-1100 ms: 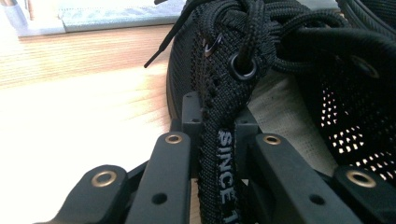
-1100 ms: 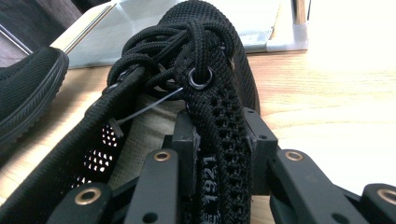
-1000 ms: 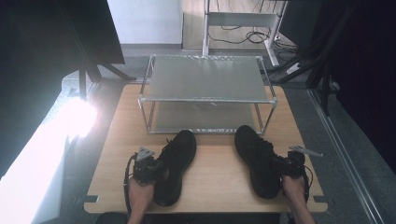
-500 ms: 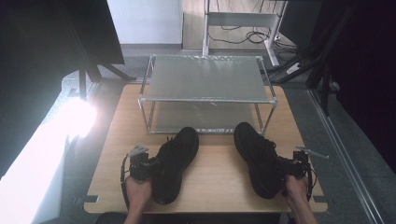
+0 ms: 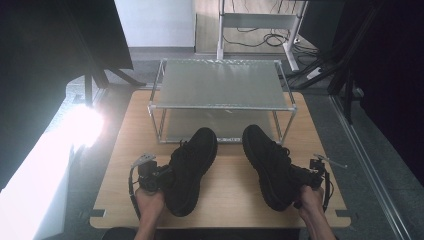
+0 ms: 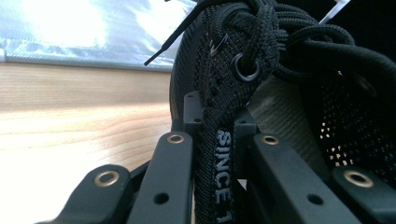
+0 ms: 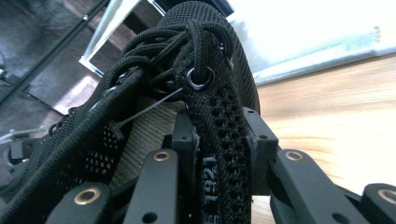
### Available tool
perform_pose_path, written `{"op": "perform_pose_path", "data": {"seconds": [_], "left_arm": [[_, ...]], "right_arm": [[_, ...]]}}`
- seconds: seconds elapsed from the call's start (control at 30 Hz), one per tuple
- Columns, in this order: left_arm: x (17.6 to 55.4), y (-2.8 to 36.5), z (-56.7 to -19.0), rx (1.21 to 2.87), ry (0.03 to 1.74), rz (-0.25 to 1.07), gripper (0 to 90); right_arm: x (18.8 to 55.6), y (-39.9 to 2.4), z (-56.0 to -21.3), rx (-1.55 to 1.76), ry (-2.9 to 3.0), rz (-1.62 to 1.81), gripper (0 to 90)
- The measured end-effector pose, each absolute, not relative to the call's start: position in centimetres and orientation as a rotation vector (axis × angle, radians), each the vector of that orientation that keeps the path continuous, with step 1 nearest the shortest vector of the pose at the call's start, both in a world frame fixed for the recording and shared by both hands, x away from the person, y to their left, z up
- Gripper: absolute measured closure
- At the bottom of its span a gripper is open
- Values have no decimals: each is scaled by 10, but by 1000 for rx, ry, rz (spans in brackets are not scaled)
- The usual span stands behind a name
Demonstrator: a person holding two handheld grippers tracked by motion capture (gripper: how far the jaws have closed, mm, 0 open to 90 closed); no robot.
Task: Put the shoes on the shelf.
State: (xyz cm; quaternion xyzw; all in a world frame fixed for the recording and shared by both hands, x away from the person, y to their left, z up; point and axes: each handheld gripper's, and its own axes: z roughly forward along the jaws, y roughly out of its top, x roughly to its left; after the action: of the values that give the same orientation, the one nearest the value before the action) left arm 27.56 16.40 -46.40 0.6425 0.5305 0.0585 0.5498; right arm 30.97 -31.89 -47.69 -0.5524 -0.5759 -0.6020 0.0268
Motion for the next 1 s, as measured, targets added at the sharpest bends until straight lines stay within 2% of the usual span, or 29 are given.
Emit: {"op": "perform_pose_path", "data": {"seconds": [1.0], "left_arm": [[277, 151, -415, 1398, 1201, 127, 814]], "right_arm": [[307, -284, -420, -1584, -1684, -1977, 710]]}}
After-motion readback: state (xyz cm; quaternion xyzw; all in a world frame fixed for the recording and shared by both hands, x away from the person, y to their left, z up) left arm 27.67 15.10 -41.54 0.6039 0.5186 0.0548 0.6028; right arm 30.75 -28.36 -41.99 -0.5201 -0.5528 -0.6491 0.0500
